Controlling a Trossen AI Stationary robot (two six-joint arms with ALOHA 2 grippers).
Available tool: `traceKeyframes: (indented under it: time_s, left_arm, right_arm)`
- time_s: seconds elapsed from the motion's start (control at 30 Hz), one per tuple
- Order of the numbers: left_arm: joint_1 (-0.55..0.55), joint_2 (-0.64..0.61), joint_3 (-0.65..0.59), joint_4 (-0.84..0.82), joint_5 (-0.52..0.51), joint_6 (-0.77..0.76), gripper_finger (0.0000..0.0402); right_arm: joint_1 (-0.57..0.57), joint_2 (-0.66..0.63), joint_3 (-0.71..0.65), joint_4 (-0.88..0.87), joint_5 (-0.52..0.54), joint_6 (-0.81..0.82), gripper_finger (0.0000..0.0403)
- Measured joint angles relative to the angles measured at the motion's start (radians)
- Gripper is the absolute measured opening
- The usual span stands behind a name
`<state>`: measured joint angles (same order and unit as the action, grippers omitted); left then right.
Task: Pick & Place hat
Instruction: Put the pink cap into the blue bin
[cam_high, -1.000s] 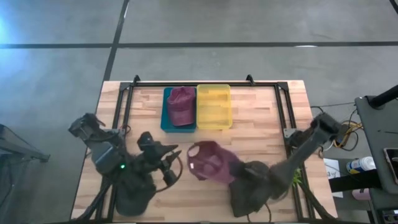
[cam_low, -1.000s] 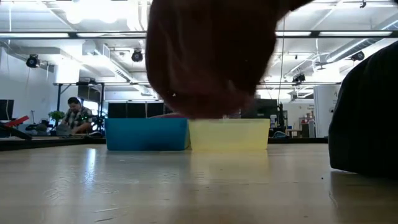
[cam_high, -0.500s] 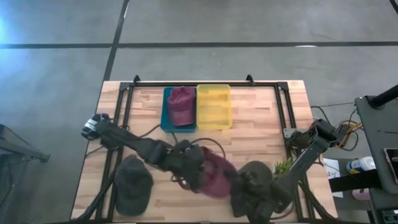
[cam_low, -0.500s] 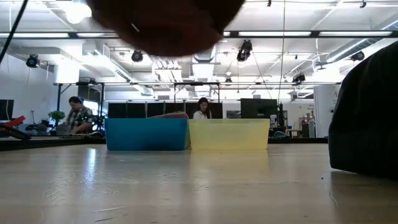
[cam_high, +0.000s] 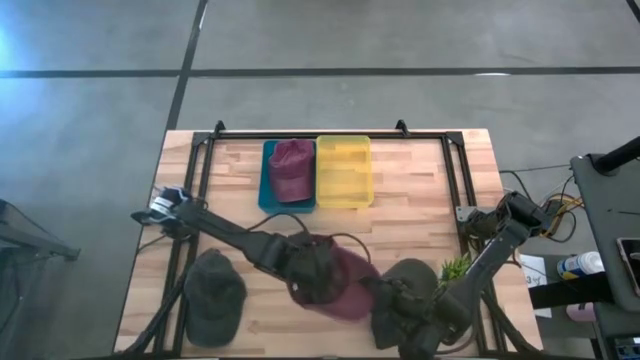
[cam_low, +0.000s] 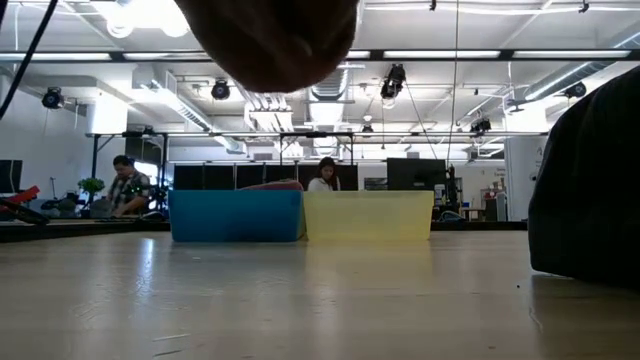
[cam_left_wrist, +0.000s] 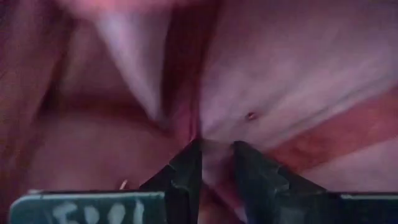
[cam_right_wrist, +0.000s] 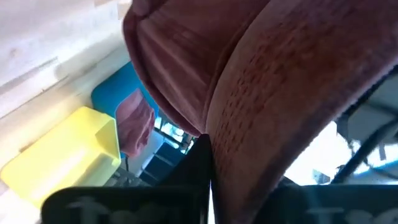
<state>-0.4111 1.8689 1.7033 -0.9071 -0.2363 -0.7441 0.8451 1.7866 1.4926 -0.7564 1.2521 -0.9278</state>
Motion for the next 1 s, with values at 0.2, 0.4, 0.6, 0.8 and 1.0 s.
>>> traceKeyframes:
  time_s: [0.2,0.4,0.6,0.8,1.0]
  left_arm:
    - [-0.037,-0.044,0.108,-0.154,-0.126,-0.033,0.0092]
    - [-0.086,-0.114,0.261,-0.261,-0.395,-0.011,0.0092]
    - [-0.087,-0.166,0.278,-0.666,-0.428,-0.311,0.0092]
    - [-0.068,-0.238,0.074,-0.54,-0.298,-0.41,0.0092]
    - [-0.061,-0.26,-0.11,-0.501,-0.21,-0.541,0.0092]
  right_arm:
    - [0.0,-0.002,-0.006,0.004,0.02,0.062,0.0013]
    - [-0.01,-0.001,-0.027,-0.002,-0.028,0.06,0.0013]
    - [-0.009,-0.002,-0.029,-0.003,-0.019,0.055,0.0013]
    - [-0.011,-0.002,-0.029,-0.002,-0.005,0.007,0.0013]
    - [-0.006,-0.012,-0.029,0.001,0.054,0.008,0.0013]
